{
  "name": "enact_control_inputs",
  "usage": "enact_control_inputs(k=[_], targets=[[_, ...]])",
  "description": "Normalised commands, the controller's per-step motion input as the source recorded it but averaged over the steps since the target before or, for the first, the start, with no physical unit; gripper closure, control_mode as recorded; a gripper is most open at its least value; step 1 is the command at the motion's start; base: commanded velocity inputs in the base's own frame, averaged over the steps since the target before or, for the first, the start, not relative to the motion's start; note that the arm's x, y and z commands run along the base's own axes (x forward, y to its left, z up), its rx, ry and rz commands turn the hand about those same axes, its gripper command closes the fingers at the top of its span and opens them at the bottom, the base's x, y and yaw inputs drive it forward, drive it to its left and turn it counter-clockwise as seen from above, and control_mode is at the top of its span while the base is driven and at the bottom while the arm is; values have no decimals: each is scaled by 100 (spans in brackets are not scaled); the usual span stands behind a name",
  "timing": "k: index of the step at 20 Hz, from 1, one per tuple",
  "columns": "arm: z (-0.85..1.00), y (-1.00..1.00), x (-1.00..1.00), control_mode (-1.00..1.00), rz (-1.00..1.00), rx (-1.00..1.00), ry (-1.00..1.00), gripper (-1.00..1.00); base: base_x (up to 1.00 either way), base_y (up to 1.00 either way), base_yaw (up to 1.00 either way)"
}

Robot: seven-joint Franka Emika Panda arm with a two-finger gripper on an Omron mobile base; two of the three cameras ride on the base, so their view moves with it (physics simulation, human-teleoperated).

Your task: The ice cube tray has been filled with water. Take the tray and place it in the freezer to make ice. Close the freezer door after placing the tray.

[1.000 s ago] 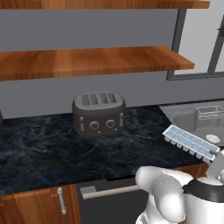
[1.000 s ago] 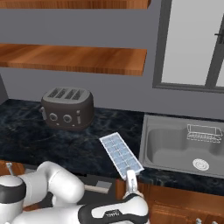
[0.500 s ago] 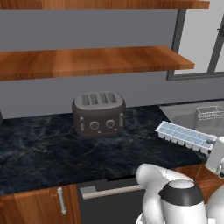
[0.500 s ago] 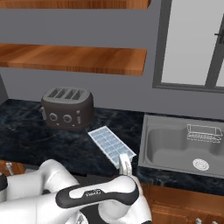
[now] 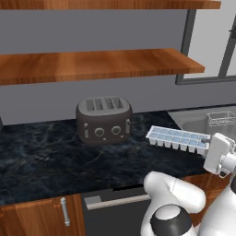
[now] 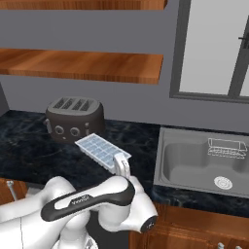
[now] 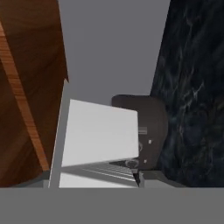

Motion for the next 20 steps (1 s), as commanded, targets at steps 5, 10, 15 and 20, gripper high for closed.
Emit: enact_control_inputs(k=[5,10,15,20], targets=[[39,23,13,-100,14,9,-6,100,0,0,0],[26,21,16,-100,13,15,-7,100,0,0,0],[19,27,11,-100,13,10,-1,100,0,0,0],[25,30,0,-100,10,0,1,100,0,0,0]])
